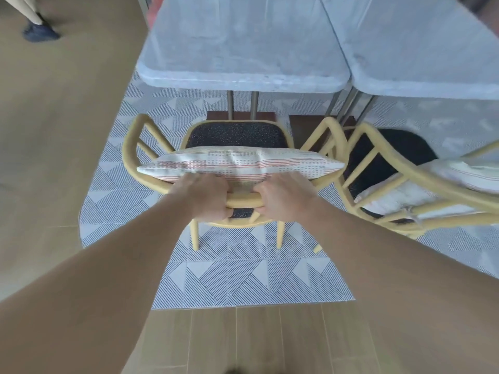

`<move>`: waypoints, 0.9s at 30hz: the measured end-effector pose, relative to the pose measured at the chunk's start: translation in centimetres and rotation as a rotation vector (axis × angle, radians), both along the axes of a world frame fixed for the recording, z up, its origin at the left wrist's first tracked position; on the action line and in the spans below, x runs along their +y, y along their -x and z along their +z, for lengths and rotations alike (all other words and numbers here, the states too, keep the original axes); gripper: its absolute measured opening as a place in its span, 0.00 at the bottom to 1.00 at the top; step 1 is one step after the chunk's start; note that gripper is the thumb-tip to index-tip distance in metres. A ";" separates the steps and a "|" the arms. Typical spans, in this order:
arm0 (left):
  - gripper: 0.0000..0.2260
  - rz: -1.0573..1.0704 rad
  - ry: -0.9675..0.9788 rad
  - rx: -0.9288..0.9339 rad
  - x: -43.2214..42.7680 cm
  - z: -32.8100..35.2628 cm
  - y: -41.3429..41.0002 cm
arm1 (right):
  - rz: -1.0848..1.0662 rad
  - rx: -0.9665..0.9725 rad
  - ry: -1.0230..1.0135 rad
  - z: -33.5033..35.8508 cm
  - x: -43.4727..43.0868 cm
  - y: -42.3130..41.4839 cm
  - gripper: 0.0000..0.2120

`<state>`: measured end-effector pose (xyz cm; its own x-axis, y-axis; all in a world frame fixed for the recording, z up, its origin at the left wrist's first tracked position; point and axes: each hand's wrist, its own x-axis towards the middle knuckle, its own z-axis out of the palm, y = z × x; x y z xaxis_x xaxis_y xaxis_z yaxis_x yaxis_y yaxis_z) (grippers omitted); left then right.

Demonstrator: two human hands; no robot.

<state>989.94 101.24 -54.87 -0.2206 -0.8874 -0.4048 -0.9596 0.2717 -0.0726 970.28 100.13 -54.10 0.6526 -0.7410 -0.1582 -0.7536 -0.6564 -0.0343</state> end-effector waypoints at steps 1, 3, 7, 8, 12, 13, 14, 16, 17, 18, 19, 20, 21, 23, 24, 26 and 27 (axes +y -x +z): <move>0.15 0.000 0.021 -0.001 0.2 -0.1 0.1 | -0.005 0.002 0.006 -0.2 0.1 0.1 0.11; 0.16 0.002 0.063 -0.003 1.2 -0.3 0.1 | -0.009 0.003 -0.003 -0.2 0.7 0.0 0.10; 0.16 0.044 0.097 0.001 4.1 -0.5 -1.8 | 0.022 -0.036 -0.045 0.3 3.0 -1.6 0.08; 0.16 0.059 0.086 -0.002 5.1 -0.5 -2.6 | 0.032 -0.050 -0.058 0.4 3.8 -2.4 0.08; 0.18 0.128 0.087 -0.040 7.9 -0.6 -6.0 | 0.065 -0.039 -0.069 0.5 6.0 -5.8 0.08; 0.18 0.143 0.090 -0.050 8.3 -0.4 -6.7 | 0.073 -0.046 -0.073 0.5 6.2 -6.5 0.08; 0.18 0.156 0.091 -0.056 8.7 -0.3 -7.3 | 0.075 -0.055 -0.079 0.5 6.5 -7.2 0.08; 0.17 0.176 0.104 -0.068 9.0 0.0 -8.1 | 0.083 -0.052 -0.063 0.6 6.5 -8.1 0.08; 0.17 0.182 0.101 -0.072 9.0 0.1 -8.3 | 0.085 -0.049 -0.056 0.6 6.5 -8.4 0.08; 0.17 0.189 0.097 -0.073 9.1 0.1 -8.4 | 0.084 -0.046 -0.058 0.6 6.5 -8.6 0.08; 0.17 0.190 0.100 -0.074 9.1 0.1 -8.4 | 0.079 -0.041 -0.061 0.5 6.4 -8.7 0.08; 0.18 0.194 0.100 -0.076 9.2 0.1 -8.3 | 0.072 -0.033 -0.072 0.4 6.5 -8.8 0.08; 0.18 0.200 0.102 -0.075 9.2 0.0 -8.2 | 0.064 -0.028 -0.081 0.4 6.6 -8.7 0.08; 0.18 0.203 0.102 -0.063 9.3 -0.2 -7.8 | 0.053 -0.031 -0.085 0.4 6.7 -8.4 0.07; 0.17 0.194 0.097 -0.057 9.3 -0.4 -7.5 | 0.048 -0.033 -0.085 0.4 6.7 -8.0 0.07; 0.17 0.163 0.084 -0.056 9.3 -0.8 -6.4 | 0.027 -0.020 -0.081 0.4 6.8 -6.8 0.07; 0.17 0.154 0.080 -0.054 9.3 -1.0 -5.8 | 0.021 -0.007 -0.076 0.4 6.9 -6.1 0.08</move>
<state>995.72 110.56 -55.83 -0.0597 -0.9388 -0.3393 -0.9836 0.1134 -0.1405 976.43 107.01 -53.67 0.6688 -0.7133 -0.2094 -0.7396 -0.6671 -0.0896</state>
